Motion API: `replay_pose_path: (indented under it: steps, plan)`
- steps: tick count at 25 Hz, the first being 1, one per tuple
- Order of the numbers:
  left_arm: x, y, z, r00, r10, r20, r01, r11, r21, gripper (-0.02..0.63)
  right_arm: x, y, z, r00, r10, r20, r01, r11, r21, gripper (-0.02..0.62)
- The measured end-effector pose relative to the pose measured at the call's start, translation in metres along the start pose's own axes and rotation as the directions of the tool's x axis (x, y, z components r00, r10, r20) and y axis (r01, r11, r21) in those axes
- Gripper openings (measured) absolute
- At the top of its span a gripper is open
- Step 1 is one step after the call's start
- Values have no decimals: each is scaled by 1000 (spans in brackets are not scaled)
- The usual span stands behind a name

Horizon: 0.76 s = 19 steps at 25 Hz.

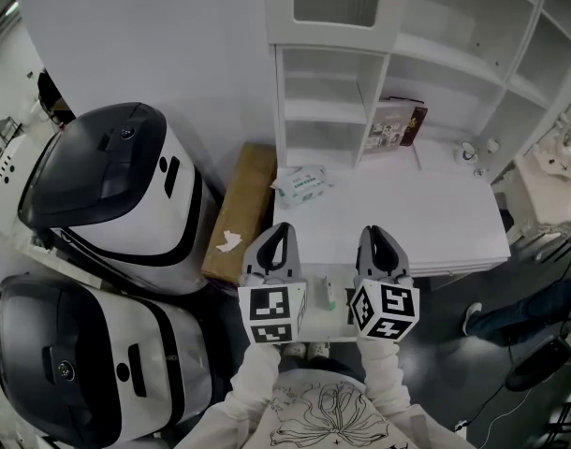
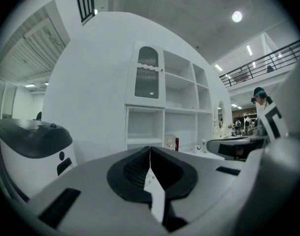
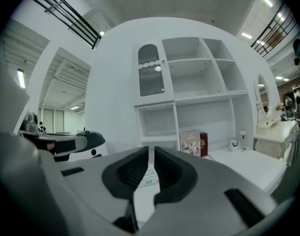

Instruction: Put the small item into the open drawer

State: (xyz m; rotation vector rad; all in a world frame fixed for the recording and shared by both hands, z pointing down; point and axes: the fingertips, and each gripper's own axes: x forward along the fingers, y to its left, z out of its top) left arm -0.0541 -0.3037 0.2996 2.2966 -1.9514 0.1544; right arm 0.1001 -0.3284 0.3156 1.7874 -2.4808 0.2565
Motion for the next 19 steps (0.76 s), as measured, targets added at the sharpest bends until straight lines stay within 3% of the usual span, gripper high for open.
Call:
replay_pose_path:
  steps: [19]
  plan:
    - [5,-6,2,1000,2,4,-2,1000,10,8,2,-7,1,1000,1,0,-1,1000,3,35]
